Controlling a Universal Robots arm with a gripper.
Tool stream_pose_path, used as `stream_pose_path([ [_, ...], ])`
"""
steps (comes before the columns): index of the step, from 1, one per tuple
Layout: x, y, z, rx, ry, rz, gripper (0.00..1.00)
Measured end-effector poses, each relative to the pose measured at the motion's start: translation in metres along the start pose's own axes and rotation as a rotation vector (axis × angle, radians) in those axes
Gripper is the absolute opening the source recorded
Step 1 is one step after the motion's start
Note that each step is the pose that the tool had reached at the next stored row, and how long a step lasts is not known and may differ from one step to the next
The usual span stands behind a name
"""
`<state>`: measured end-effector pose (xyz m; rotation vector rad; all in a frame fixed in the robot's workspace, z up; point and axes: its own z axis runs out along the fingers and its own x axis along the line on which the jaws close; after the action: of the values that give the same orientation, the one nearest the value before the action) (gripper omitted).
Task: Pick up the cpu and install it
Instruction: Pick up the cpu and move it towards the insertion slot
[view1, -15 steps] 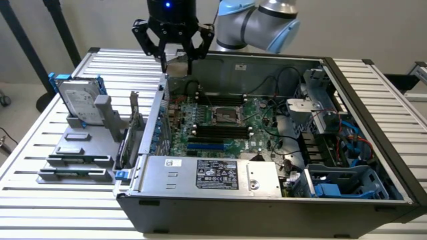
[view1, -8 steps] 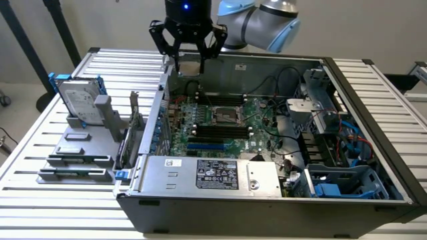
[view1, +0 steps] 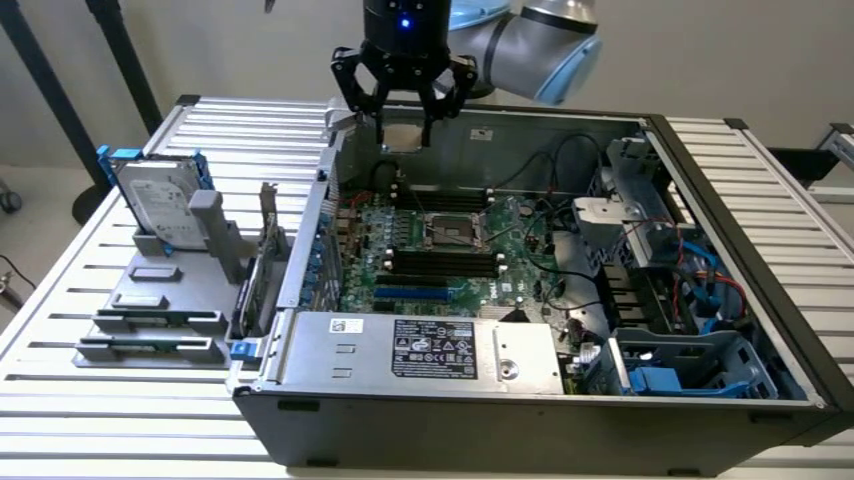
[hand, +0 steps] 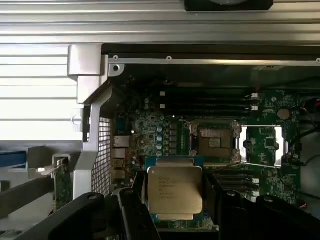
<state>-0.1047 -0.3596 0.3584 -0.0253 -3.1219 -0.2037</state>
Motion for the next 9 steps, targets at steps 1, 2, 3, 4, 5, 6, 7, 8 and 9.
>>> stream_pose_path([
  [1,-0.003,0.0024,0.0021,-0.0001,-0.0001,0.000,0.55],
  [2,-0.006,0.0048,0.0043,-0.0001,-0.0001,0.000,0.55],
  [3,-0.009,0.0071,0.0063,0.0000,0.0000,0.000,0.55],
  [4,-0.012,0.0094,0.0084,-0.0001,-0.0001,0.000,0.55],
  [5,-0.016,0.0118,0.0105,0.0000,0.0000,0.000,0.55],
  [6,-0.019,0.0140,0.0125,0.0000,0.0000,0.000,0.55],
  [7,-0.023,0.0164,0.0148,-0.0001,-0.0001,0.000,0.55],
  [8,-0.027,0.0185,0.0168,0.0000,-0.0001,0.000,0.55],
  [9,-0.030,0.0204,0.0188,0.0000,0.0000,0.000,0.55],
])
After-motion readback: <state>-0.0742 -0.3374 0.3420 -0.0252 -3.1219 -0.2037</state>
